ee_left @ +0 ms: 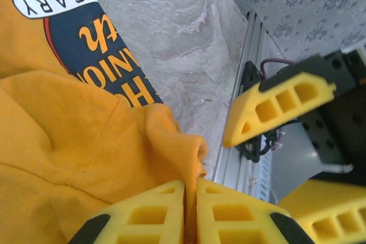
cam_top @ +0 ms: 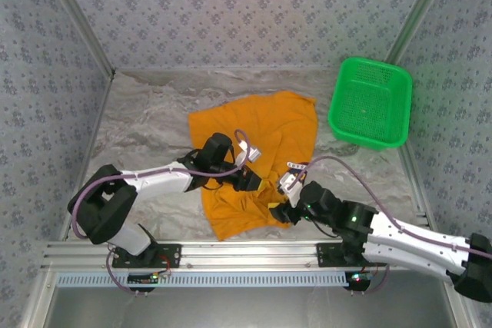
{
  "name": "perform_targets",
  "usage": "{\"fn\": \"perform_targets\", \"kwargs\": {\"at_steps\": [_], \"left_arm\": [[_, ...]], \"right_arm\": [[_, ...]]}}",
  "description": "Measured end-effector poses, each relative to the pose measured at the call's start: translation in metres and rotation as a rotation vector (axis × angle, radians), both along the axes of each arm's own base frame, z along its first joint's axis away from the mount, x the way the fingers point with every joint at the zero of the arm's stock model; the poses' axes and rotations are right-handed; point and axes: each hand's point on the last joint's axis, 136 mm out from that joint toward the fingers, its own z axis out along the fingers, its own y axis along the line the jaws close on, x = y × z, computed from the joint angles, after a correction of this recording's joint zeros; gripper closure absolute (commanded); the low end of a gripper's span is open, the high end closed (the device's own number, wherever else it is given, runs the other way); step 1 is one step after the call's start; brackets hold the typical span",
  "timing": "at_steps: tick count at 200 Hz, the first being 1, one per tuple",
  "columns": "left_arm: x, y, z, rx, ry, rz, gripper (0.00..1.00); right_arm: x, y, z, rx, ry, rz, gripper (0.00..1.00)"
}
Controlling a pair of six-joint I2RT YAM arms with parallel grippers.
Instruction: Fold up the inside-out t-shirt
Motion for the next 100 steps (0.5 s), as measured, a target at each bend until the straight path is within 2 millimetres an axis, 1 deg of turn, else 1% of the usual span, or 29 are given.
{"fn": "perform_targets", "kwargs": {"at_steps": [1,2,6,28,53,69,81,100], "left_arm": [[0.000,0.000,0.000,-0.001,0.005,0.001,0.86],[0.000,0.000,0.000,-0.001,0.007,0.003,0.86],[0.000,0.000,0.001,-0.004,0.020,0.008,0.85],[0.002,0.001,0.006,-0.019,0.084,0.025,0.84],[-0.001,0.001,0.007,-0.020,0.149,0.022,0.84],[-0.002,0.001,0.007,-0.013,0.184,0.015,0.85],[-0.004,0.001,0.007,-0.011,0.201,0.012,0.87],[-0.005,0.003,0.006,-0.003,0.224,0.011,0.88]], "right_arm": [[0.000,0.000,0.000,-0.002,-0.005,0.000,0.04],[0.001,0.000,0.000,-0.004,-0.006,-0.003,0.02],[0.003,0.000,-0.002,-0.018,-0.018,-0.010,0.00],[0.020,-0.006,-0.005,-0.139,-0.152,-0.040,0.00],[0.033,0.000,0.012,-0.181,-0.356,0.026,0.00],[0.038,0.005,0.018,-0.200,-0.482,0.078,0.00],[0.038,0.007,0.013,-0.231,-0.555,0.142,0.00],[0.033,0.009,0.001,-0.311,-0.640,0.293,0.00]]}}
